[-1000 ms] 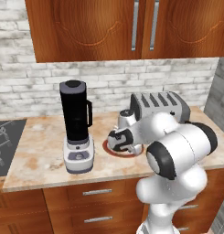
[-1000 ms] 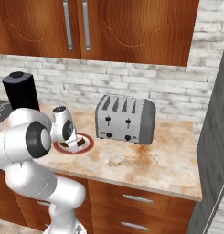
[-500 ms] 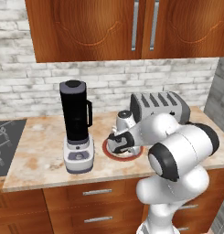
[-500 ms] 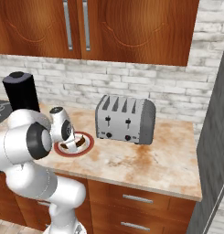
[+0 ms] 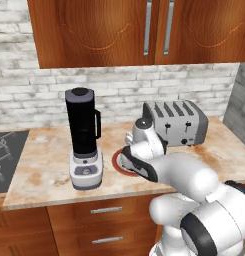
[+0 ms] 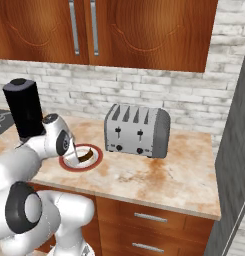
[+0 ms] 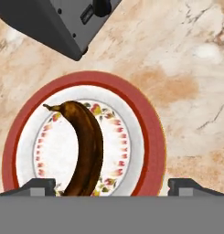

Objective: Pick the banana and kiwi from the fridge and place them on the plate next to the blender to make a fruit smoothie.

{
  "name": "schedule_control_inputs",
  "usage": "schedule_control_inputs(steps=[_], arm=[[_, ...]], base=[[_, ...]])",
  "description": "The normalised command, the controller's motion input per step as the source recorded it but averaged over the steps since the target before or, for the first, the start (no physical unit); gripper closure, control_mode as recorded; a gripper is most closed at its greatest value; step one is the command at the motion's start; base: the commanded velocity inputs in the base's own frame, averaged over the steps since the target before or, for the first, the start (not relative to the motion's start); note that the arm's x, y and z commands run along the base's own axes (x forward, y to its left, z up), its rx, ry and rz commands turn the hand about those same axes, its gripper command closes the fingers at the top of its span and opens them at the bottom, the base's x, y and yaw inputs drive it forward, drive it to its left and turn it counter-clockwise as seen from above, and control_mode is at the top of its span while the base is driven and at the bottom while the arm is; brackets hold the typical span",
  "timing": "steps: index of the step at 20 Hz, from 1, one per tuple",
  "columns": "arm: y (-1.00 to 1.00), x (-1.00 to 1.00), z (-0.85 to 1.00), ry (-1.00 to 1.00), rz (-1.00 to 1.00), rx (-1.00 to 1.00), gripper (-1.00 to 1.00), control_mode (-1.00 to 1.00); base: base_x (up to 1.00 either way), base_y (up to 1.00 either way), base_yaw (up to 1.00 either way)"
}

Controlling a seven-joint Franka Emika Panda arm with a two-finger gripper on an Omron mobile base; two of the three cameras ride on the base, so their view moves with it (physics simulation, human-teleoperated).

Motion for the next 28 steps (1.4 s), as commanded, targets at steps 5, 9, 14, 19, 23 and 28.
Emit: schedule_control_inputs(steps=[5,9,14,19,23,28], arm=[[-0.17,-0.61,0.46,0.0,0.0,0.02,-1.0,-1.0],[-0.39,-0.59,0.18,0.0,0.0,0.0,-1.0,-1.0],[-0.42,-0.6,0.06,0.01,0.0,0.01,-1.0,-1.0],[0.03,-0.1,-0.08,0.03,-0.01,-0.01,-1.0,-1.0],[0.0,-0.17,-0.02,-0.01,-0.05,0.0,-1.0,1.0],[0.0,0.0,0.0,0.0,0.0,0.0,-1.0,1.0]], base=[[0.0,0.0,0.0],[0.0,0.0,0.0],[0.0,0.0,0.0],[0.0,0.0,0.0],[-0.49,0.07,-0.42],[-0.53,0.0,-0.78]])
